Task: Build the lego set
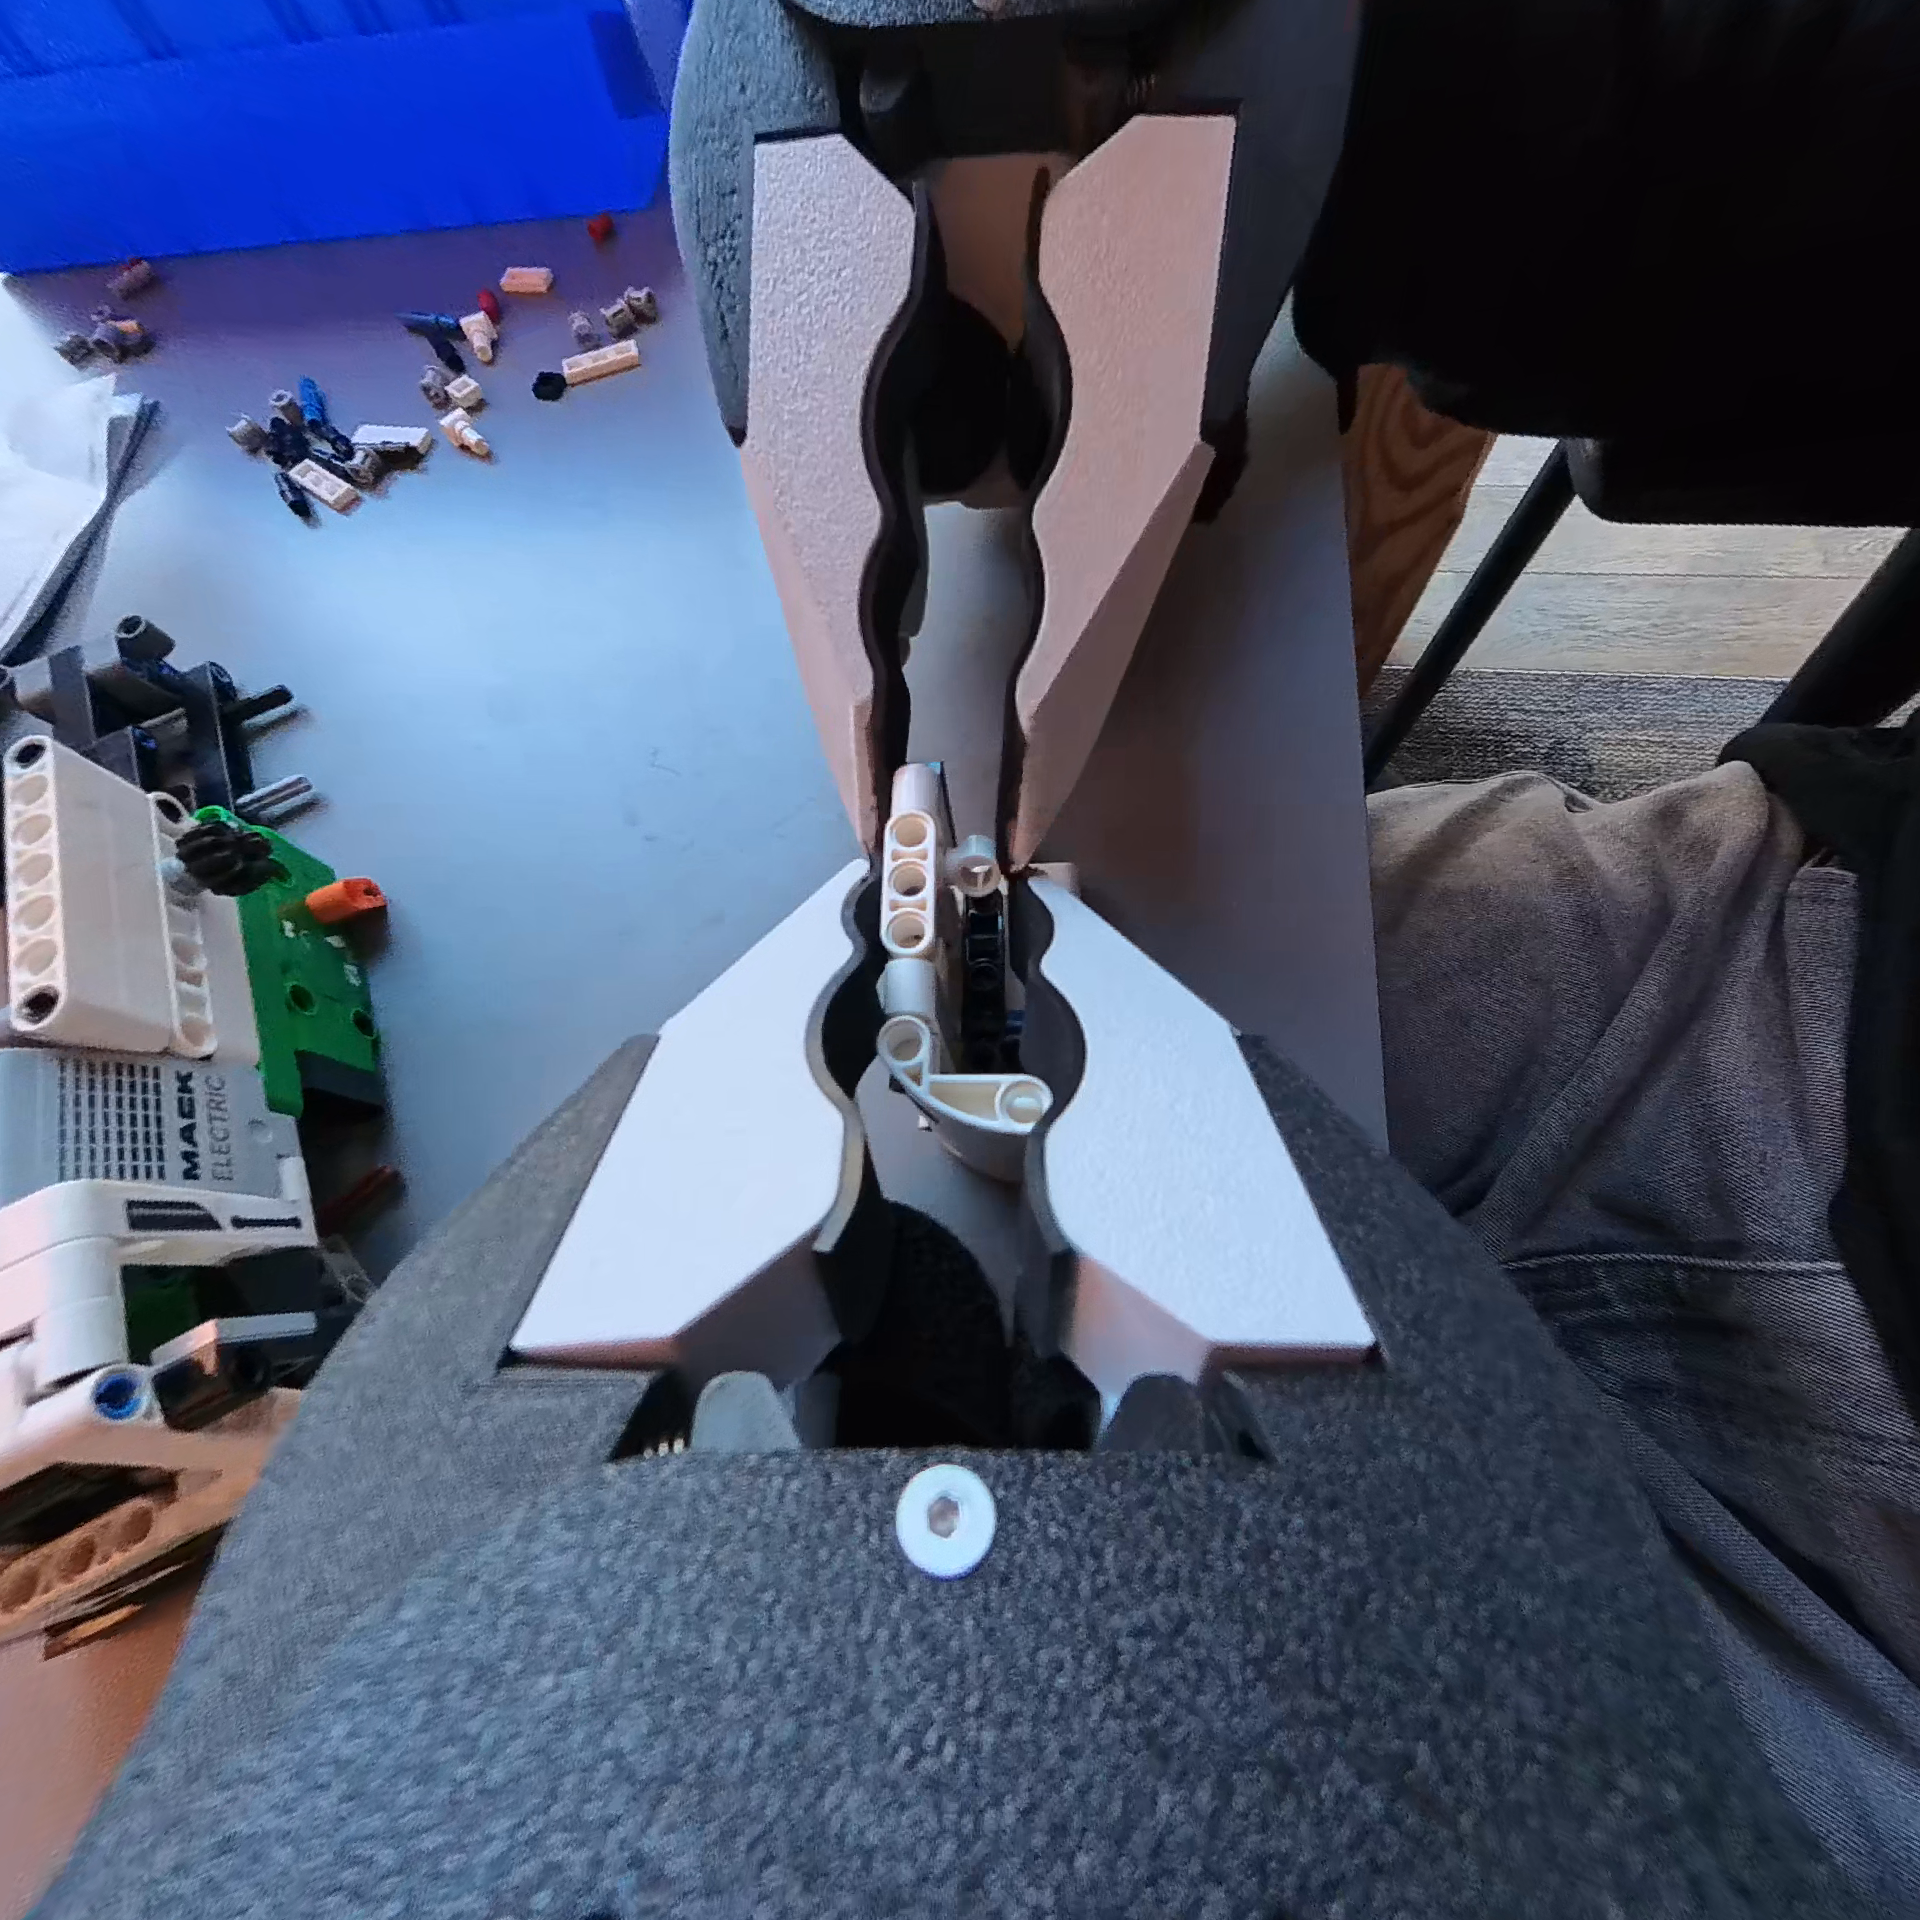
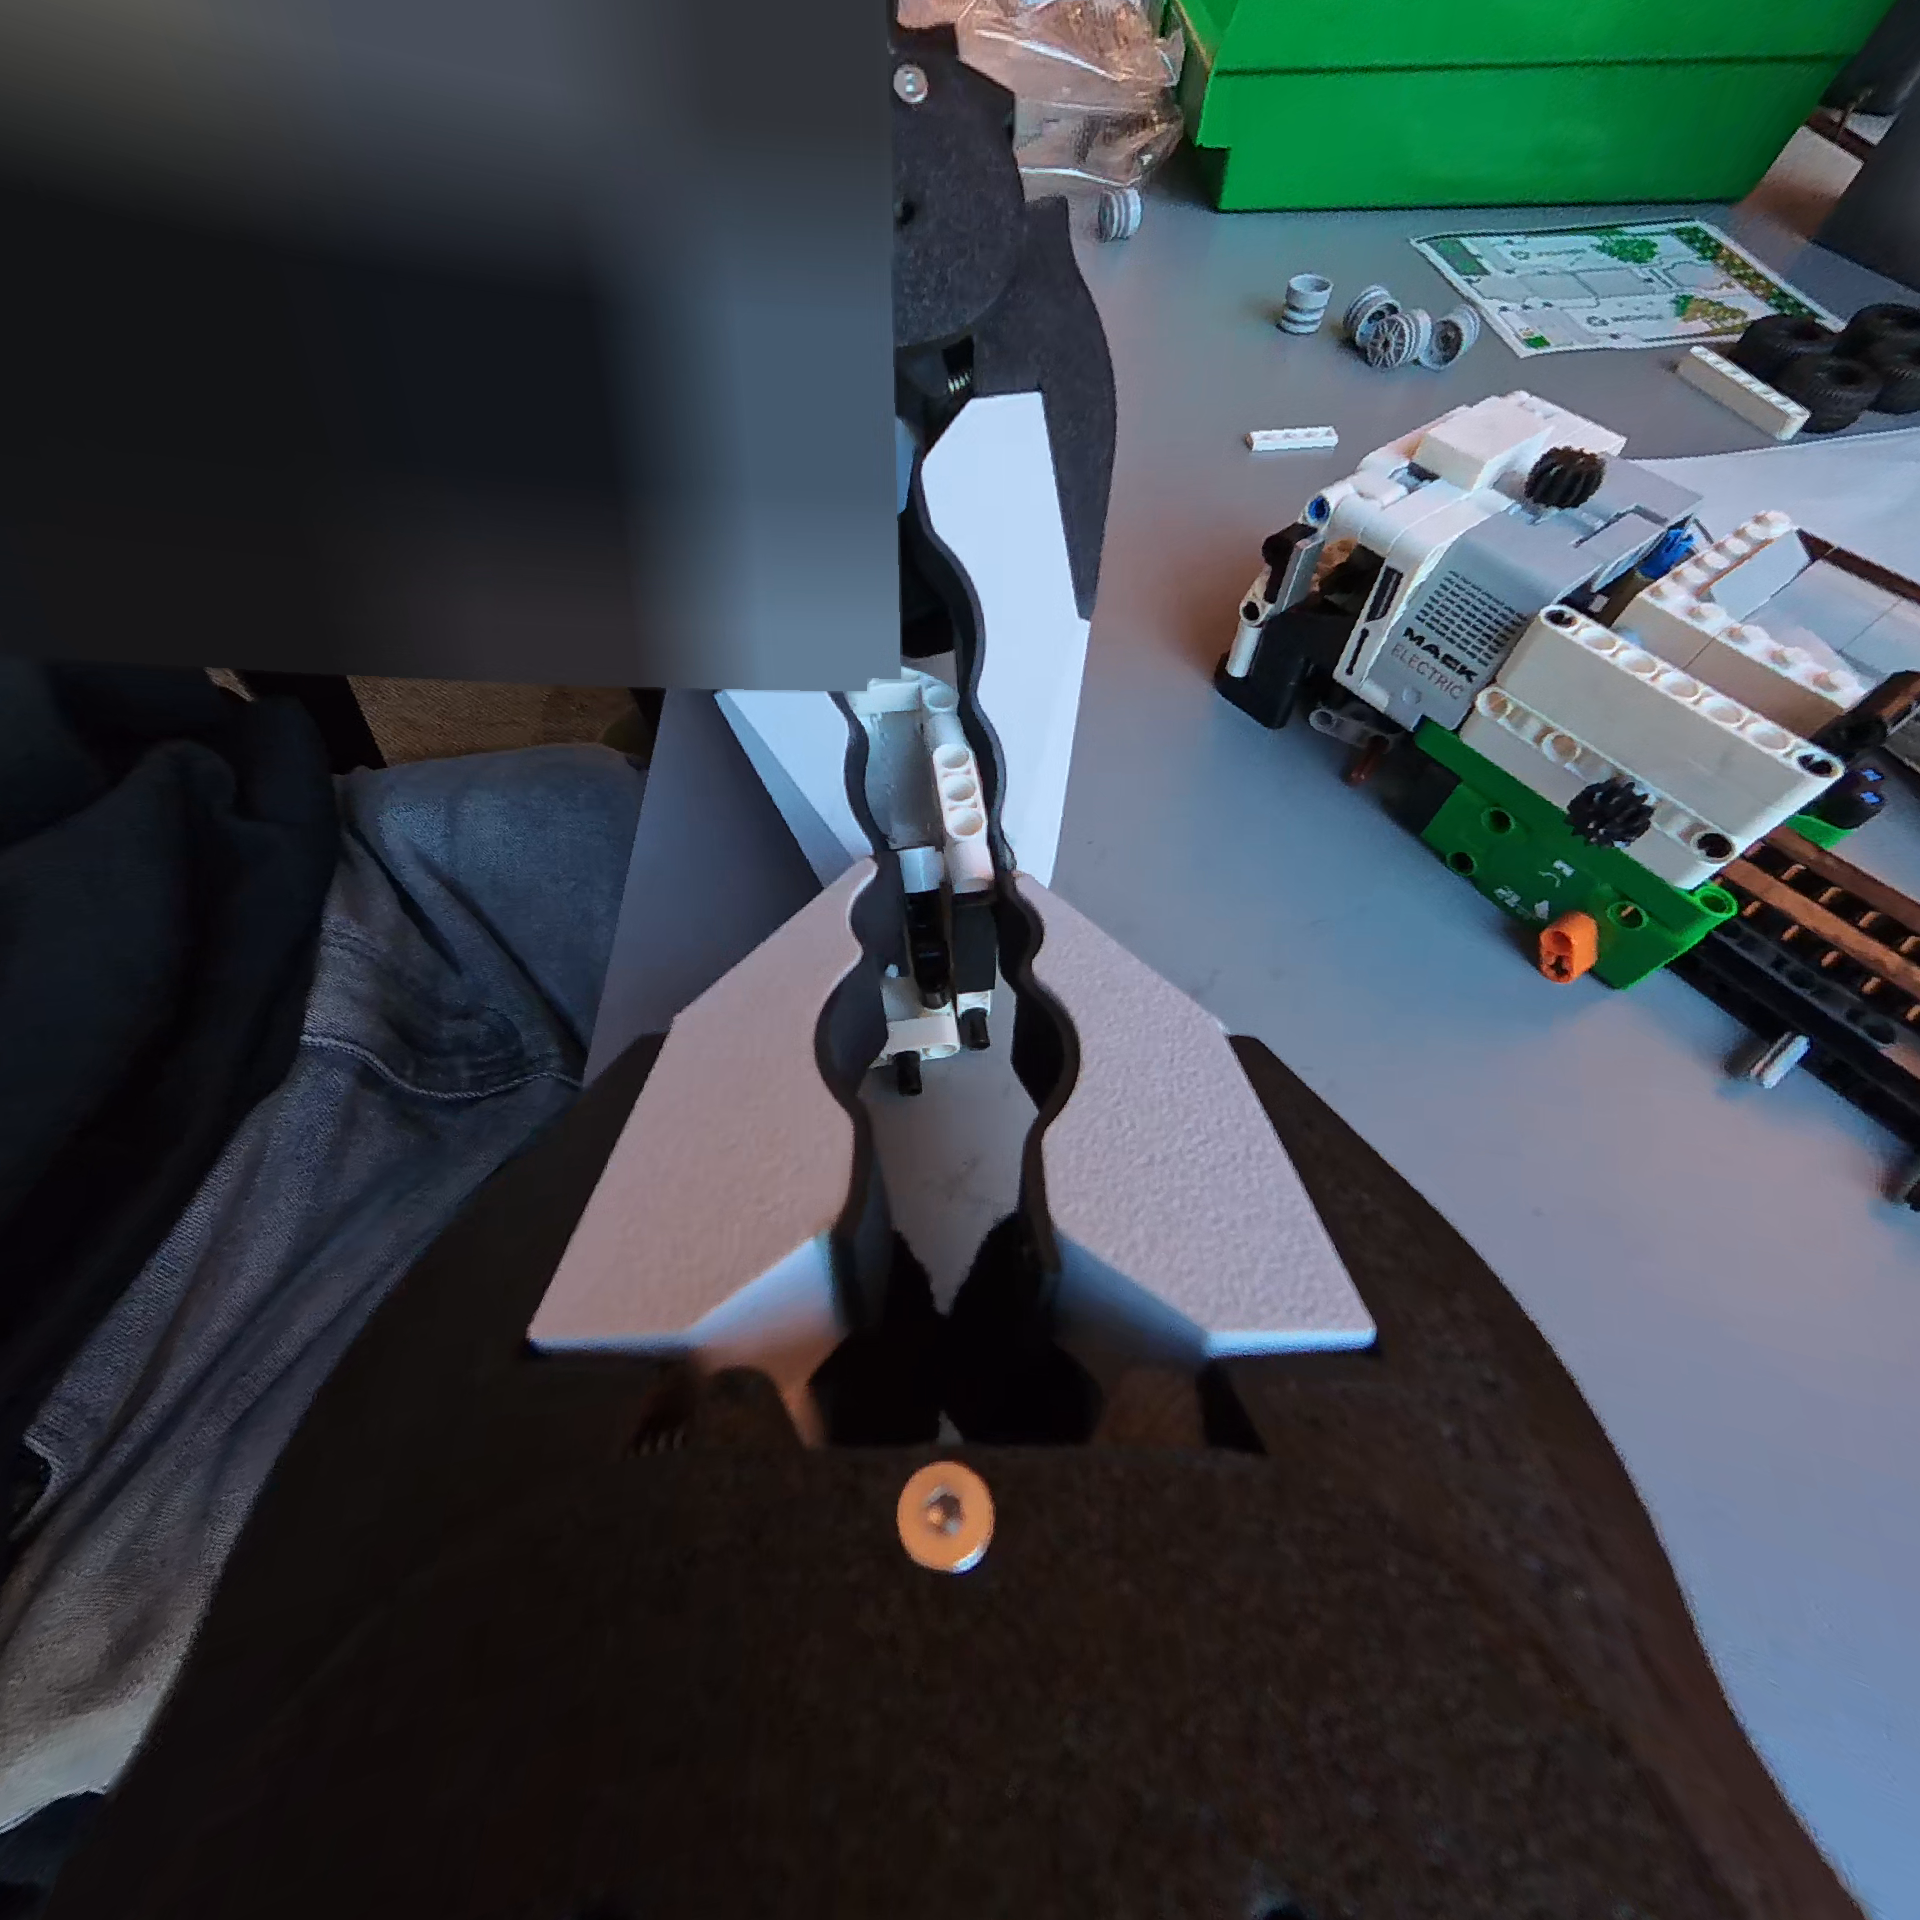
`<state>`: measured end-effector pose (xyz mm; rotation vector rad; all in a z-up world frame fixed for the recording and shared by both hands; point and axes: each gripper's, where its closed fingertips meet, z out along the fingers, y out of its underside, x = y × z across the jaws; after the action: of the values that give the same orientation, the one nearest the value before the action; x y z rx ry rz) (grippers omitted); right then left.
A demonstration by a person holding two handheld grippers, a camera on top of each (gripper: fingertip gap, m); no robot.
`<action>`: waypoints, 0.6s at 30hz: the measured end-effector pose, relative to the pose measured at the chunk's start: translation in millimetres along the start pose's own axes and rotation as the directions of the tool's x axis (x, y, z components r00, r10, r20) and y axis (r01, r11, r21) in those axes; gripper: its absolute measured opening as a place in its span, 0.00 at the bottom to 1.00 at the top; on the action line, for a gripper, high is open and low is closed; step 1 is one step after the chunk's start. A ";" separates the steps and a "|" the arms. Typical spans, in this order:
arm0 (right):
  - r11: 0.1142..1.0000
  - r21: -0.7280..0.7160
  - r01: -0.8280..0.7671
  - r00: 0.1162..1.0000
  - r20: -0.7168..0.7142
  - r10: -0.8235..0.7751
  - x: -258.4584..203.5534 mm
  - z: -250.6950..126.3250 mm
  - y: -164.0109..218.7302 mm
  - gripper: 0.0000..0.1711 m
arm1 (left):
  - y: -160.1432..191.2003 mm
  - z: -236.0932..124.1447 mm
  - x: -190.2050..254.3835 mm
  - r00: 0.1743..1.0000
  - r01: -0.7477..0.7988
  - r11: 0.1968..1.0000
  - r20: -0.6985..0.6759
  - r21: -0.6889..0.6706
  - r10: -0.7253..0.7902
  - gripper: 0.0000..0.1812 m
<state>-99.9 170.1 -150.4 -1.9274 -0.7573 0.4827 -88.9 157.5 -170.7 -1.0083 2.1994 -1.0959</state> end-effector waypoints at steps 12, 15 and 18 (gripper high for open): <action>1.000 -0.006 0.009 1.000 -0.021 -0.009 2.3 -0.2 0.7 0.10 | 1.5 -6.9 -6.6 0.997 -0.006 1.000 0.072 0.015 0.005 0.12; 1.000 -0.008 -0.003 0.999 -0.033 0.003 6.4 -3.3 2.6 0.10 | -0.4 -14.4 -8.6 0.998 0.042 0.998 0.050 0.054 -0.044 0.12; 1.000 -0.022 0.001 0.999 -0.042 -0.002 7.6 -1.7 4.7 0.13 | -3.2 -15.1 -8.9 0.998 0.038 0.997 0.046 0.072 -0.042 0.11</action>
<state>-91.9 172.6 -153.9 -1.9510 -0.7403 0.4335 -92.4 170.3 -158.8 -1.0414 2.0962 -1.1472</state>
